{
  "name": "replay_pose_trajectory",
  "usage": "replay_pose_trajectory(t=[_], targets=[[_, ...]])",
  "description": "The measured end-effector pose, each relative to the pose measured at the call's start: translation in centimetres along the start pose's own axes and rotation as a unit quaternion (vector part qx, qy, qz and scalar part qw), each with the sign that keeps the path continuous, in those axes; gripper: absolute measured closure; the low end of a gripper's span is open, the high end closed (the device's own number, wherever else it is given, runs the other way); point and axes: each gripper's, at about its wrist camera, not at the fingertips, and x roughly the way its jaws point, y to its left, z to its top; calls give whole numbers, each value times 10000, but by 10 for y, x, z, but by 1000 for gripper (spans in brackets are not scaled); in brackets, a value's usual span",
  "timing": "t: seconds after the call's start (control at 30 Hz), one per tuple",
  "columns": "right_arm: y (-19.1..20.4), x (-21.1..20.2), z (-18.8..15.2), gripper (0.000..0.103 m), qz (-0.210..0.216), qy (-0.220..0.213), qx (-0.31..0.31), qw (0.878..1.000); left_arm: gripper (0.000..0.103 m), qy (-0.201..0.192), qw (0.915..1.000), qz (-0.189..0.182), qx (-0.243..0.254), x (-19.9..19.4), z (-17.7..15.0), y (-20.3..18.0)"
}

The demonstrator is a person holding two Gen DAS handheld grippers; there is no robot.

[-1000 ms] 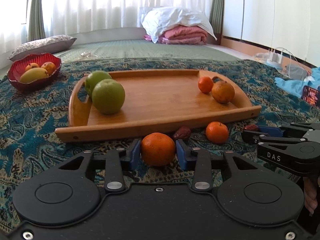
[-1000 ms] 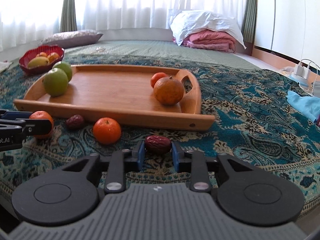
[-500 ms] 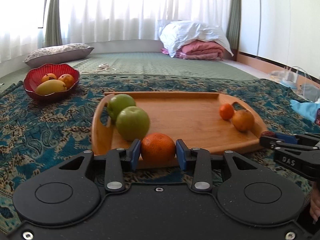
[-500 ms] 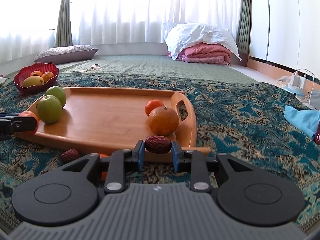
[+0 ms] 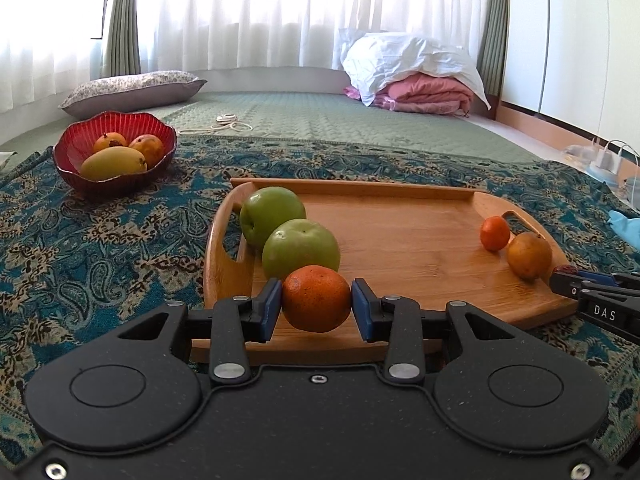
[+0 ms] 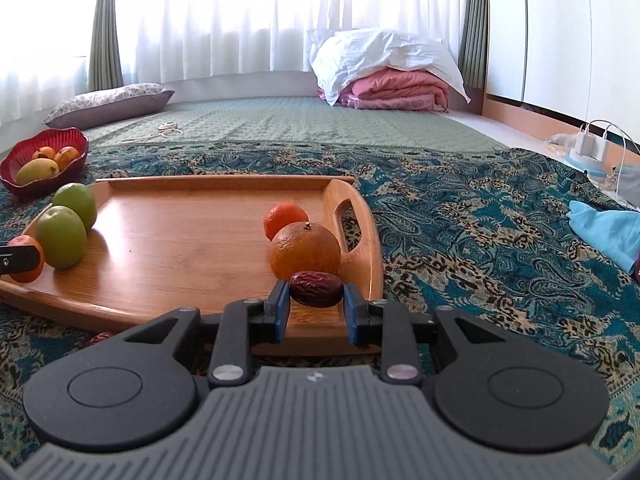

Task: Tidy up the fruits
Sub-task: 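Carry the tangerine and red date onto the wooden tray with both tools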

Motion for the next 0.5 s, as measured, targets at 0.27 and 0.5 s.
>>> replay_pose_trajectory(t=[0.27, 0.5], targets=[[3, 9, -2, 70, -23, 105, -78, 9999, 67, 16, 10000, 9, 13, 11, 0, -1], [3, 15, -1, 70, -24, 144, -67, 9999, 67, 95, 10000, 21, 17, 17, -2, -2]])
